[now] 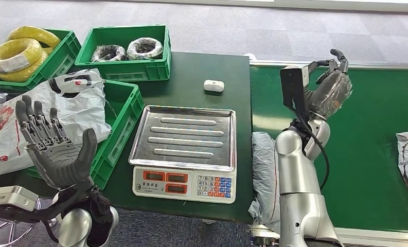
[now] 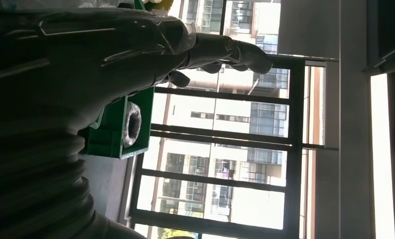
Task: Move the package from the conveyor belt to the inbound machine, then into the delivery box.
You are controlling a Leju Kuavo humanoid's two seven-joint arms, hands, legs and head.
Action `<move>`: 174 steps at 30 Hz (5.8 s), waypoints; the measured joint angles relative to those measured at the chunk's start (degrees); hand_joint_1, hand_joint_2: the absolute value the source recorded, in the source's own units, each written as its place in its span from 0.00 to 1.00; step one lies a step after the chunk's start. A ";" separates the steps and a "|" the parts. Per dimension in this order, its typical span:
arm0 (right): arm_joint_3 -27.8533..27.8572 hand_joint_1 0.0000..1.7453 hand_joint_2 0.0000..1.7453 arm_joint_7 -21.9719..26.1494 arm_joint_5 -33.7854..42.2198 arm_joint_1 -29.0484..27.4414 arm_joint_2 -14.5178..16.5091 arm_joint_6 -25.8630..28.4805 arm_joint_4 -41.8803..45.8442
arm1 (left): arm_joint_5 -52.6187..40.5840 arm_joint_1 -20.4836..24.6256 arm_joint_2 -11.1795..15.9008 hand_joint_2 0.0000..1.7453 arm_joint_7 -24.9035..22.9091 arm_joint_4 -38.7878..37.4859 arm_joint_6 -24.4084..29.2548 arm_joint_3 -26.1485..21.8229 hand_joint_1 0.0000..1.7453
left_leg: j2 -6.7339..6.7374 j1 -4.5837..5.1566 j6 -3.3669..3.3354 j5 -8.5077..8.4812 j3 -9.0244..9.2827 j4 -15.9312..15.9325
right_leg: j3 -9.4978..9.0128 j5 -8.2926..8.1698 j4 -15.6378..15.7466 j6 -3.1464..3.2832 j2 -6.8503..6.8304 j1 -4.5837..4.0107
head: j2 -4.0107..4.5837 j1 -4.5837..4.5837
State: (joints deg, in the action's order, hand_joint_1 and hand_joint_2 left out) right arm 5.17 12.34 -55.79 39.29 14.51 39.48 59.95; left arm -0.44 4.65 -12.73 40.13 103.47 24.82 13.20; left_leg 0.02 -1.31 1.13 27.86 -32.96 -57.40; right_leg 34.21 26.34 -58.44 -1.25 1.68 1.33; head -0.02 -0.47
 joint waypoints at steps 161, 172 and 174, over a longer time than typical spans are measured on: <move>-14.75 1.00 1.00 -3.44 -23.57 23.86 0.27 -15.92 -34.88 | 2.68 1.47 -1.23 1.00 0.00 -4.97 -5.78 -1.58 0.00 | -0.64 0.14 -0.15 -0.48 -0.54 0.00 | 0.28 -0.15 -0.02 -0.12 -0.70 0.14 | 0.00 -0.01; -17.45 1.00 1.00 -1.44 -24.32 23.79 1.24 -16.59 -37.98 | 2.69 1.44 -1.11 1.00 0.00 -5.03 -6.22 -2.13 0.00 | -0.66 0.14 -0.15 -0.49 -0.54 0.00 | 0.27 -0.15 -0.02 -0.12 -0.71 0.14 | 0.00 0.00; -18.07 1.00 1.00 -0.21 -24.98 23.70 1.57 -16.81 -38.29 | 2.69 1.41 -1.07 1.00 0.00 -5.03 -6.51 -2.30 0.00 | -0.63 0.14 -0.15 -0.49 -0.53 0.00 | 0.27 -0.15 -0.02 -0.12 -0.70 0.14 | 0.00 -0.01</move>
State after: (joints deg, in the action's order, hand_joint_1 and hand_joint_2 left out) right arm -12.90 12.13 -80.77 62.99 16.08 22.67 21.66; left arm 2.25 6.07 -13.79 40.13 98.44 18.31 10.90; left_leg -0.61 -1.18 0.98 27.37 -33.49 -57.39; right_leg 34.48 26.19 -58.46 -1.37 0.98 1.47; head -0.02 -0.48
